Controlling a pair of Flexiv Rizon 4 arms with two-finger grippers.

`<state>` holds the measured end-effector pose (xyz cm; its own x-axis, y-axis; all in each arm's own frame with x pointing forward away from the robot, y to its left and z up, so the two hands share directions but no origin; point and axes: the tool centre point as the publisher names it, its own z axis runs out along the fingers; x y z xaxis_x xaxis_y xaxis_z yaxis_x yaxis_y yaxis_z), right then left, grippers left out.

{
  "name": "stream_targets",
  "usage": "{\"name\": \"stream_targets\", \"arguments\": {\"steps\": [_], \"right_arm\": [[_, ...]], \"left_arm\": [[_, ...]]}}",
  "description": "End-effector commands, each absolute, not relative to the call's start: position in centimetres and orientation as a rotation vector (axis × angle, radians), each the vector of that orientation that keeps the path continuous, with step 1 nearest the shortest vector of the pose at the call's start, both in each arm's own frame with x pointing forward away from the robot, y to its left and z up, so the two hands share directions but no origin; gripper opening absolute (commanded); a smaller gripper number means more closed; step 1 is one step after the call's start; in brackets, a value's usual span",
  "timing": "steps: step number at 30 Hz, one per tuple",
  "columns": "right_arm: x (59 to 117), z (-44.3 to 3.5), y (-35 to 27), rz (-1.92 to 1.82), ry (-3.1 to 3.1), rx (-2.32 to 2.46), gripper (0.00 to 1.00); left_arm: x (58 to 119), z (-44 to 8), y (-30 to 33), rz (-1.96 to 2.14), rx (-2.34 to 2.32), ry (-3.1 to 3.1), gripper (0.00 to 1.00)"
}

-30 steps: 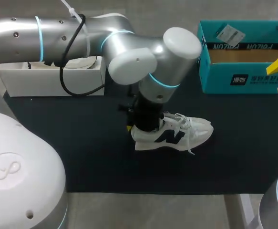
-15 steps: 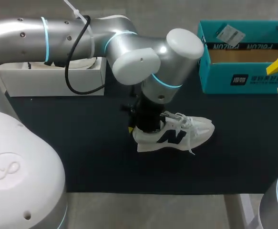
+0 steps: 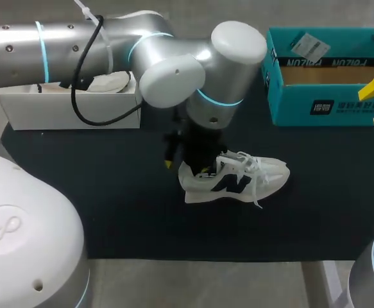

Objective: Take the shoe out of the shoebox, open the shoe tongue, remove and reinsert the insole, then place the shoe into the shoebox

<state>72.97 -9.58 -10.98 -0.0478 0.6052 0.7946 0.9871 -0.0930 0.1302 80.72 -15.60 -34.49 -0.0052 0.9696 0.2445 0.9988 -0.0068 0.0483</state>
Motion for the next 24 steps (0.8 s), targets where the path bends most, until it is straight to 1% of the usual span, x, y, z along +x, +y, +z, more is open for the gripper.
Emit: {"name": "stream_targets", "arguments": {"steps": [1, 8, 15, 24], "right_arm": [[72.9, -11.0, -9.6, -1.002, -1.686, -1.737, 1.00], [72.9, -11.0, -9.6, -1.002, -1.686, -1.737, 1.00], [72.9, -11.0, -9.6, -1.002, -1.686, -1.737, 1.00], [72.9, -11.0, -9.6, -1.002, -1.686, -1.737, 1.00]], "left_arm": [[80.1, -31.3, -13.8, -0.245, -2.096, -2.240, 1.00], [80.0, -26.9, -12.8, -0.106, -1.907, -2.508, 1.00], [80.4, -24.0, -11.8, 0.036, -1.813, -2.660, 1.00], [80.5, -19.7, -10.4, 0.032, -1.762, -2.740, 1.00]]}}
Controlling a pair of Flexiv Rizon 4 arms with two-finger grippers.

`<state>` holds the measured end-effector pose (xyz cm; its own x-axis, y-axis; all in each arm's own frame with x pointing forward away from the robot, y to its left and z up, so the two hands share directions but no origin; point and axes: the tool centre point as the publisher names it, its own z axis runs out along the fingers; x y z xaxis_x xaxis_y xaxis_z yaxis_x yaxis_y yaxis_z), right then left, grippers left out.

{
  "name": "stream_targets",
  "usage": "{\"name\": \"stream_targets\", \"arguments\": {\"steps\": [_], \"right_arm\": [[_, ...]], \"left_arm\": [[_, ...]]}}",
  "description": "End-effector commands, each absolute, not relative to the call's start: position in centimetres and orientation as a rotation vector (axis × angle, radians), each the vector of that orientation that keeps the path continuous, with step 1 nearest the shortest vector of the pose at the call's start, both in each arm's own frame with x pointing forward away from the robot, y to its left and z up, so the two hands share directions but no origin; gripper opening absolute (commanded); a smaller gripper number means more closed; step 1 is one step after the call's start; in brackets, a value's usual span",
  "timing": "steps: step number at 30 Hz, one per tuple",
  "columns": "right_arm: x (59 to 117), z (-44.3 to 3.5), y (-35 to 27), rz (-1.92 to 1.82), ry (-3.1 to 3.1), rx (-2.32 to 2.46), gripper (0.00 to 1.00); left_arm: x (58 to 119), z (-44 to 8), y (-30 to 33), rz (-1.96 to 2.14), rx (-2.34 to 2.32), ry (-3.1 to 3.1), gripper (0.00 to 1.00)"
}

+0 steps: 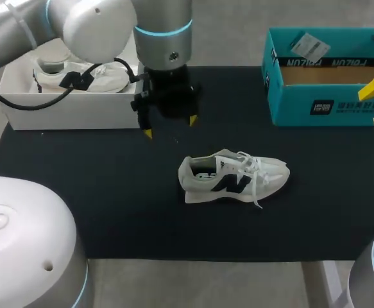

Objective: Take the shoe out of the shoebox, open the shoe tongue, remove and reinsert the insole, then place the shoe into the shoebox

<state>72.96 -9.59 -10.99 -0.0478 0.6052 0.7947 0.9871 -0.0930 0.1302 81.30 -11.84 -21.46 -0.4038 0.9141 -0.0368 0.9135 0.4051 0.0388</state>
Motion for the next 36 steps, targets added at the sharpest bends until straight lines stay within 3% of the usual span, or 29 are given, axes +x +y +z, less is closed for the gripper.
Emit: {"name": "stream_targets", "arguments": {"steps": [1, 19, 29, 36], "right_arm": [[72.9, -11.0, -9.6, -1.002, -1.686, -1.737, 1.00], [72.9, -11.0, -9.6, -1.002, -1.686, -1.737, 1.00], [72.9, -11.0, -9.6, -1.002, -1.686, -1.737, 1.00], [72.9, -11.0, -9.6, -1.002, -1.686, -1.737, 1.00]], "left_arm": [[80.5, -19.5, -10.4, -0.029, 1.628, 2.555, 1.00], [81.2, -19.2, -10.9, -0.081, 1.775, 2.528, 1.00], [82.8, -20.1, -9.4, -1.304, 0.974, 2.840, 1.00], [82.1, -21.6, -7.6, -1.640, 0.450, 2.651, 1.00]]}}
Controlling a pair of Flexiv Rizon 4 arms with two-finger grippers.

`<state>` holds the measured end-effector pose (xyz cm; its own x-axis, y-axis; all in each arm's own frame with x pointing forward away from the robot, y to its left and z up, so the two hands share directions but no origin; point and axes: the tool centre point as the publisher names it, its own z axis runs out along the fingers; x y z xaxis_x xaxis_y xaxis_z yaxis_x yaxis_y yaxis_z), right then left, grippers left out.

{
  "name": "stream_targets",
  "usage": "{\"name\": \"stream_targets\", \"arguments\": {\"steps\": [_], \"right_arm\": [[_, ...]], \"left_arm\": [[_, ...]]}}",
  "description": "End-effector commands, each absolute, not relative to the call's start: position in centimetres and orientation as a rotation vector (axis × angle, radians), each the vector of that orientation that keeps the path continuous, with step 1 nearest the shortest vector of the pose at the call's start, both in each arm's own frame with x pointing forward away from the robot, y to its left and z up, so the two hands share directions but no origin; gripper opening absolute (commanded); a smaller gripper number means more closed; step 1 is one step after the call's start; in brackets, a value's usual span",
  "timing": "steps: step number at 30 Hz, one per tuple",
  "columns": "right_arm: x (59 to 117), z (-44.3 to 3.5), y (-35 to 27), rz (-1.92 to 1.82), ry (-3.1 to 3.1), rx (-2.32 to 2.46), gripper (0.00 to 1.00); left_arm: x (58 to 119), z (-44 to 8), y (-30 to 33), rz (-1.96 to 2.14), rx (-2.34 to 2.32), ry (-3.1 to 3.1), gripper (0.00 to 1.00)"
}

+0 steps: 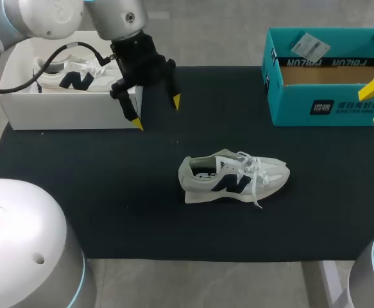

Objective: Take the shoe out of the shoebox, open the shoe tongue, remove and reinsert the insole, then place the shoe into the shoebox

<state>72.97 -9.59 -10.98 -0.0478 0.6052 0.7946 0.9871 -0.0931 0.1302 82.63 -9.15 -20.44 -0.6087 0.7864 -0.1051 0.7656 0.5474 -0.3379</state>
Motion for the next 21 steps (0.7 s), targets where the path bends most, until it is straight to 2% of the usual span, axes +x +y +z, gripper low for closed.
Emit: {"name": "stream_targets", "arguments": {"steps": [1, 21], "right_arm": [[72.9, -11.0, -9.6, -1.002, -1.686, -1.737, 1.00], [72.9, -11.0, -9.6, -1.002, -1.686, -1.737, 1.00]], "left_arm": [[81.9, -21.7, -7.5, 1.655, -0.398, -2.649, 1.00], [78.9, -24.5, -5.3, 2.072, 0.489, -2.731, 1.00]]}}
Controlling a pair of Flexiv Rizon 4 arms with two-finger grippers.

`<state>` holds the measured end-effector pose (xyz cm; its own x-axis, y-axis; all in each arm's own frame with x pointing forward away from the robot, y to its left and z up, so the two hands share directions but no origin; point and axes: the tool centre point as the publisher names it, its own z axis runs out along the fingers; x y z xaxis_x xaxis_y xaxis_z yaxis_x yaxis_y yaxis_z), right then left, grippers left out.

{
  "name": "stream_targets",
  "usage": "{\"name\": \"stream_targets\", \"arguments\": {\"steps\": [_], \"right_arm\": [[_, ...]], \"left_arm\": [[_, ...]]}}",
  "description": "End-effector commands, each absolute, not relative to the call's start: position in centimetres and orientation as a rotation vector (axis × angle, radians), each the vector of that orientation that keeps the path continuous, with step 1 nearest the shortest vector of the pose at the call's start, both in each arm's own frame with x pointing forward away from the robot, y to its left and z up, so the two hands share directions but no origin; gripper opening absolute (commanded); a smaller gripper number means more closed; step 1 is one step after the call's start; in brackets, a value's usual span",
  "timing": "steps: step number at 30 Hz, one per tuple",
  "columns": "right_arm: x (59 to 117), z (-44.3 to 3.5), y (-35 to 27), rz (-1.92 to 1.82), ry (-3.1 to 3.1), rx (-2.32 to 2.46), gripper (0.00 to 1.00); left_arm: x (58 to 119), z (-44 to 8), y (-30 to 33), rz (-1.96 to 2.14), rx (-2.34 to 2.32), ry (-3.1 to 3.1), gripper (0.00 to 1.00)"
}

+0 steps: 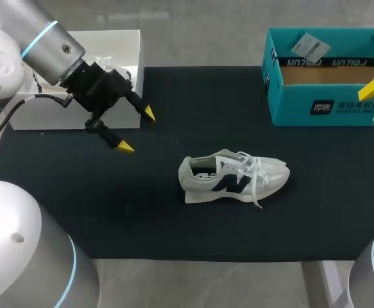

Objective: Take the shoe out of the shoebox, open the shoe tongue, remove and reinsert the insole, then place the shoe into the shoebox

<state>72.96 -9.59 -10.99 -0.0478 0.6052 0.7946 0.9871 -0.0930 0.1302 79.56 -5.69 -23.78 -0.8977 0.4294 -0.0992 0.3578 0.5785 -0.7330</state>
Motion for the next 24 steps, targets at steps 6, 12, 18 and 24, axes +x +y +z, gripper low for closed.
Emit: {"name": "stream_targets", "arguments": {"steps": [6, 12, 18, 24], "right_arm": [[72.9, -11.0, -9.6, -1.002, -1.686, -1.737, 1.00], [72.9, -11.0, -9.6, -1.002, -1.686, -1.737, 1.00], [72.9, -11.0, -9.6, -1.002, -1.686, -1.737, 1.00], [72.9, -11.0, -9.6, -1.002, -1.686, -1.737, 1.00]], "left_arm": [[78.6, -25.9, -5.3, 2.111, 0.651, -2.626, 1.00], [77.5, -27.8, -6.0, 2.075, 0.667, -2.554, 1.00], [76.2, -29.9, -6.6, 2.006, 0.647, -2.529, 1.00], [75.6, -31.6, -7.0, 1.923, 0.538, -2.575, 1.00]]}}
